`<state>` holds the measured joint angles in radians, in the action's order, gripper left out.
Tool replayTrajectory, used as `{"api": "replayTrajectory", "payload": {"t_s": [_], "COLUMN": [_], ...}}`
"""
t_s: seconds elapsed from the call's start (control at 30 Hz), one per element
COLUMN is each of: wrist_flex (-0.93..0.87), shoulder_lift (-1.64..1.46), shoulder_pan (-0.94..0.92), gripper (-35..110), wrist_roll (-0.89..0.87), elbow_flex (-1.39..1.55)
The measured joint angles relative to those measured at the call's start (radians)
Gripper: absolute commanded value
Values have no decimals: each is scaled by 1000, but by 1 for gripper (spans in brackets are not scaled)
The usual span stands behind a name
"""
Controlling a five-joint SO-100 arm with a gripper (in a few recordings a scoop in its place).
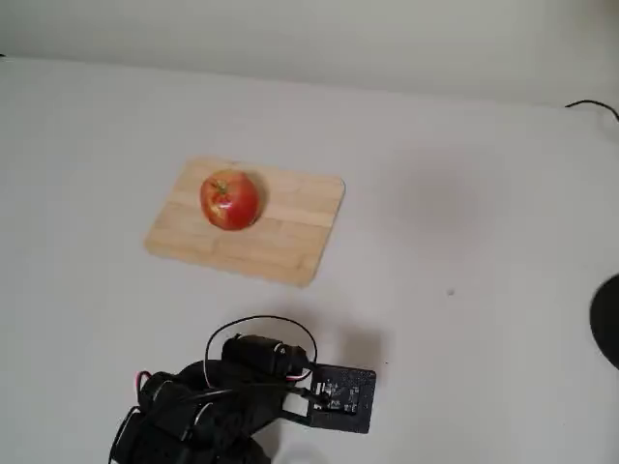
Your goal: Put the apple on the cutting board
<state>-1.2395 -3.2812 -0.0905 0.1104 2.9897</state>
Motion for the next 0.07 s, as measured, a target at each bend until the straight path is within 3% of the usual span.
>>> {"api": "replayTrajectory", "payload": {"t_s": [0.07], "wrist_flex": [0], "shoulder_lift": [0], "shoulder_pan": [0], "gripper": [0], "wrist_roll": [0], "elbow_flex": [0]}}
